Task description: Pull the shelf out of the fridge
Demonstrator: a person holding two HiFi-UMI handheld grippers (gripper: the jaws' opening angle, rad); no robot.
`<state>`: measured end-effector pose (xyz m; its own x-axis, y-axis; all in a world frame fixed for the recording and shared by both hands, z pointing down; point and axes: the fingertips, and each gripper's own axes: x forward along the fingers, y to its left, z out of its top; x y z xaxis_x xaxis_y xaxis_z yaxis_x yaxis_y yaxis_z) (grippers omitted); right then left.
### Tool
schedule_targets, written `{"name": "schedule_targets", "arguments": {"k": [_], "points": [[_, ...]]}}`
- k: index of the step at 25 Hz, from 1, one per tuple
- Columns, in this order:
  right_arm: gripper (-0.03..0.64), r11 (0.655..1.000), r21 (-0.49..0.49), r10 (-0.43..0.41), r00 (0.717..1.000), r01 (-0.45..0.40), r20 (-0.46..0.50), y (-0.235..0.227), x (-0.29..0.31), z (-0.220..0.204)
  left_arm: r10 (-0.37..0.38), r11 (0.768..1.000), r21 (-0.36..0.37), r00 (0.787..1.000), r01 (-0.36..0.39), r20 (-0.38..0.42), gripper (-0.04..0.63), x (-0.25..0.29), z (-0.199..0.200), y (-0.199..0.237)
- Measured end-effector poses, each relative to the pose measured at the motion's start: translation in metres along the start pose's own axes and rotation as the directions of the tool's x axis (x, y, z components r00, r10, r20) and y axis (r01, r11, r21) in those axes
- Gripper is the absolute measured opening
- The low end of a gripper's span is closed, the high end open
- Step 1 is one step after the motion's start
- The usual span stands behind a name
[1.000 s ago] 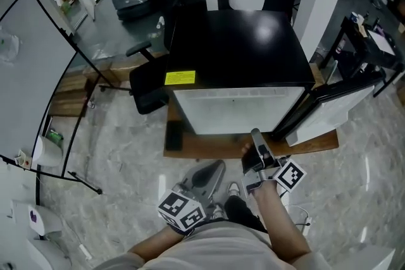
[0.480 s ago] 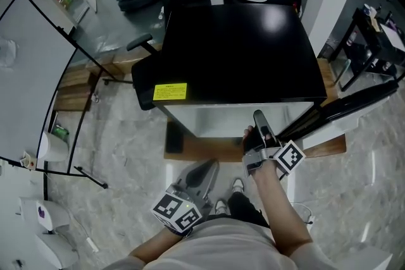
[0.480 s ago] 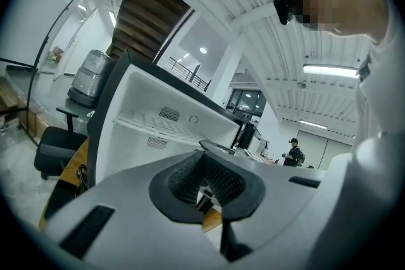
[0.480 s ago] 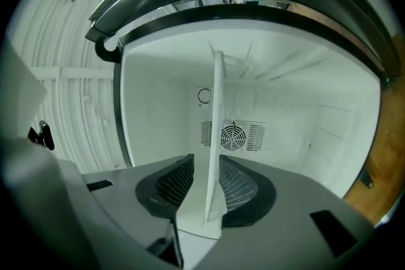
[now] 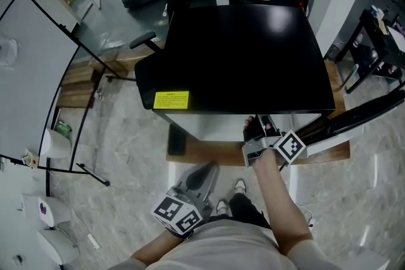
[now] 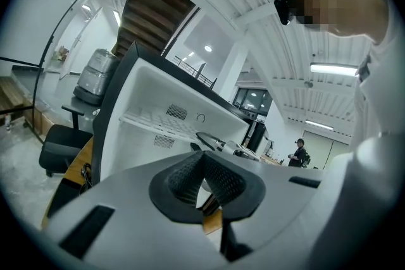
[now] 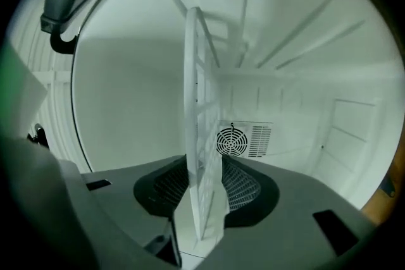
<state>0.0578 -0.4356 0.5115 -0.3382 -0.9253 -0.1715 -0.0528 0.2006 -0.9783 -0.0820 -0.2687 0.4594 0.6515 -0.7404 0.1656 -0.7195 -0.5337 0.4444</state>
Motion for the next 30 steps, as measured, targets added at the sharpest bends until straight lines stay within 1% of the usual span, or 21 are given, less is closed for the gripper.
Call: {"name": "schedule_targets", "arguments": {"k": [5, 8, 11, 14, 19, 24, 30], "points": [[0.126, 1.0, 0.024, -0.011, 1.0, 0.011, 0.004, -0.008, 0.014, 0.003, 0.013, 1.0, -0.002, 1.0, -0.013, 0.005, 0.006, 0.002, -0.001, 0.006], [0.122, 1.0, 0.023, -0.004, 1.0, 0.004, 0.013, -0.006, 0.019, 0.006, 0.023, 1.0, -0.008, 1.0, -0.023, 0.008, 0.006, 0.002, 0.001, 0.01], [0.074, 1.0, 0.013, 0.012, 1.0, -0.013, 0.021, 0.0, 0.022, 0.007, 0.032, 0.999, -0.013, 0.999, -0.032, 0.01, 0.006, 0.001, 0.002, 0.012], [0.064, 1.0, 0.019, 0.02, 0.999, -0.02, 0.026, 0.001, 0.021, 0.007, 0.035, 0.999, -0.013, 0.999, -0.034, 0.01, 0.006, 0.0, 0.002, 0.013], [0.057, 1.0, 0.03, -0.008, 0.999, 0.007, 0.032, -0.002, 0.021, 0.007, 0.041, 0.999, -0.019, 0.999, -0.04, 0.014, 0.006, -0.001, 0.002, 0.014], [0.052, 0.997, 0.065, -0.032, 0.999, 0.029, 0.042, -0.002, 0.02, 0.009, 0.042, 0.999, -0.02, 0.999, -0.042, 0.015, 0.006, -0.003, 0.001, 0.012], [0.049, 0.996, 0.071, -0.055, 0.998, 0.052, 0.042, -0.003, 0.018, 0.006, 0.045, 0.999, -0.02, 0.999, -0.044, 0.026, 0.006, -0.011, 0.001, 0.011]]}}
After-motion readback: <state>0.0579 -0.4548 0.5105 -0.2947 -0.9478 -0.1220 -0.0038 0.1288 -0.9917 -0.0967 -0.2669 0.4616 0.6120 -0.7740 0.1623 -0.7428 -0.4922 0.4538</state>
